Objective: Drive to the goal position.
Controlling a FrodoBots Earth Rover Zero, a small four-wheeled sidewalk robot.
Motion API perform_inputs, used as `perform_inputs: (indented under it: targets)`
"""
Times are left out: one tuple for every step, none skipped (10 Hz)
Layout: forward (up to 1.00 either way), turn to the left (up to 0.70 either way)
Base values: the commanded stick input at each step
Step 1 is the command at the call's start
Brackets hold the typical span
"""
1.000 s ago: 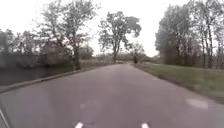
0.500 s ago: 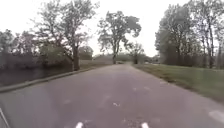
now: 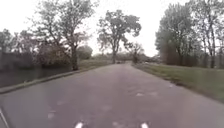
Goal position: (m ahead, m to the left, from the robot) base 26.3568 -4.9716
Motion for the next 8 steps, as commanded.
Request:
perform_inputs:
  targets:
    - [1.00,0.00]
    - [1.00,0.07]
    - [1.00,0.36]
    - [1.00,0.33]
    - [1.00,0.15]
    - [1.00,0.04]
    - [1.00,0.00]
    - [1.00,0.00]
